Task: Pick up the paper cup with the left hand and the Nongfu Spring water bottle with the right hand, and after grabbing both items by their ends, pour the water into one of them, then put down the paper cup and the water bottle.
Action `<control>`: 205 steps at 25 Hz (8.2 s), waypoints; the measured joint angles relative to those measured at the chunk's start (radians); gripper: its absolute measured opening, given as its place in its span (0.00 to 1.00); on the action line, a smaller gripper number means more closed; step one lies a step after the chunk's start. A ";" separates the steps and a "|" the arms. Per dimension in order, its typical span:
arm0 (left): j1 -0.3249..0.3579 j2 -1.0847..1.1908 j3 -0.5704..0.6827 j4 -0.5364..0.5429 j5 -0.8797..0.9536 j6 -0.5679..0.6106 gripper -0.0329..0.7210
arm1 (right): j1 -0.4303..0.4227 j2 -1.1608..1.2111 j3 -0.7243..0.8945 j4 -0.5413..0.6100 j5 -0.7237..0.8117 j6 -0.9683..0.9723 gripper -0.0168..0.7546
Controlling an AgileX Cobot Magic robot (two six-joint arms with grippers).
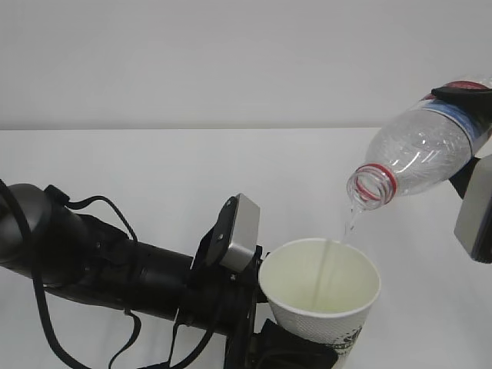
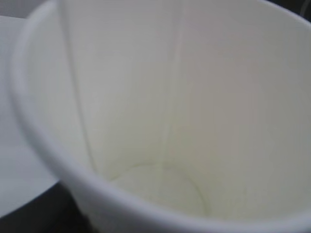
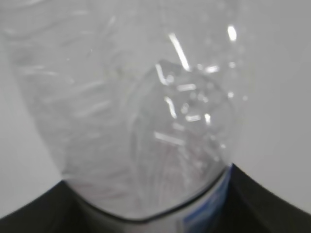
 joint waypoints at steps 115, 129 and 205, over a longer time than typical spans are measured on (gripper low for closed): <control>0.000 0.000 0.000 0.005 0.006 0.000 0.72 | 0.000 0.000 0.000 0.024 -0.011 -0.056 0.62; 0.000 0.000 0.000 0.006 0.006 0.000 0.72 | 0.000 0.000 0.000 0.034 -0.012 -0.074 0.62; 0.000 0.000 0.000 0.011 0.013 0.000 0.72 | 0.000 0.000 0.000 0.048 -0.048 -0.108 0.62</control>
